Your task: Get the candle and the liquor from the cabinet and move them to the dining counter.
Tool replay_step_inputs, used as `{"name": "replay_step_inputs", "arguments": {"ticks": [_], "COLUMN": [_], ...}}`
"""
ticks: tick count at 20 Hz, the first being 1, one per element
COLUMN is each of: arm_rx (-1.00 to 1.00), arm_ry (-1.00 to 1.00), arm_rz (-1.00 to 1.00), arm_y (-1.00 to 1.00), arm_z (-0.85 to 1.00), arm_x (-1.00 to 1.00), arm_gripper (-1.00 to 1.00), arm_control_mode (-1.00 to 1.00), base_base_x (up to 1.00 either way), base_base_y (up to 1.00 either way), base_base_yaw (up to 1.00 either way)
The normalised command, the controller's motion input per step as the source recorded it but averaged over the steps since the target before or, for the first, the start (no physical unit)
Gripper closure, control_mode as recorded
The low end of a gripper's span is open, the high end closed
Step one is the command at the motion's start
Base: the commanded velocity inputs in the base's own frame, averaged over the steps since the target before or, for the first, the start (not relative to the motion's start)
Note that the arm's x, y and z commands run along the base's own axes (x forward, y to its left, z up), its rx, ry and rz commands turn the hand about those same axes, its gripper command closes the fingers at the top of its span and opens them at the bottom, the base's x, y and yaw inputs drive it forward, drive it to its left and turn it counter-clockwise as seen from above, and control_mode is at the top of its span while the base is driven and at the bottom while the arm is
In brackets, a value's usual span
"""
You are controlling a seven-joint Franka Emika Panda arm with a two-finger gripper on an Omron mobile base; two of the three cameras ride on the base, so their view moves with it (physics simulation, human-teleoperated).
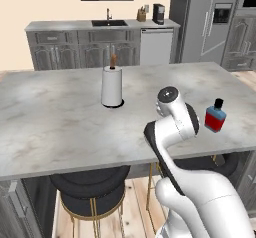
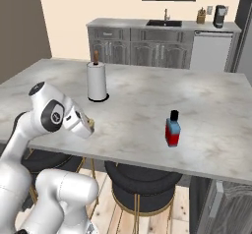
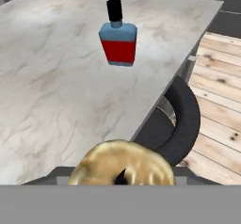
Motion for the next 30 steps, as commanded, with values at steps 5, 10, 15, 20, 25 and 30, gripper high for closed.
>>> {"name": "replay_step_inputs", "arguments": {"ticks": [5, 10, 15, 20, 25, 30], "arm_rx": [0.00, 0.00, 0.00, 0.00, 0.00, 0.00], "arm_ry": [0.00, -0.01, 0.00, 0.00, -0.01, -0.07], "arm_rz": [-0.13, -0.16, -0.13, -0.04, 0.00, 0.00], "arm_y": [0.00, 0.05, 0.00, -0.01, -0.02, 0.00], "arm_z": [-0.07, -0.09, -0.16, -0.27, -0.27, -0.17], "arm_x": [0.33, 0.26, 0.11, 0.08, 0.06, -0.01], "arm_gripper": [1.00, 1.00, 1.00, 1.00, 1.00, 1.00], "arm_control_mode": [-1.00, -1.00, -1.00, -1.00, -1.00, -1.00], "base_base_x": [0.00, 0.00, 0.00, 0.00, 0.00, 0.00], "base_base_y": [0.00, 0.00, 0.00, 0.00, 0.00, 0.00], "base_base_yaw": [0.00, 0.00, 0.00, 0.00, 0.00, 0.00]}}
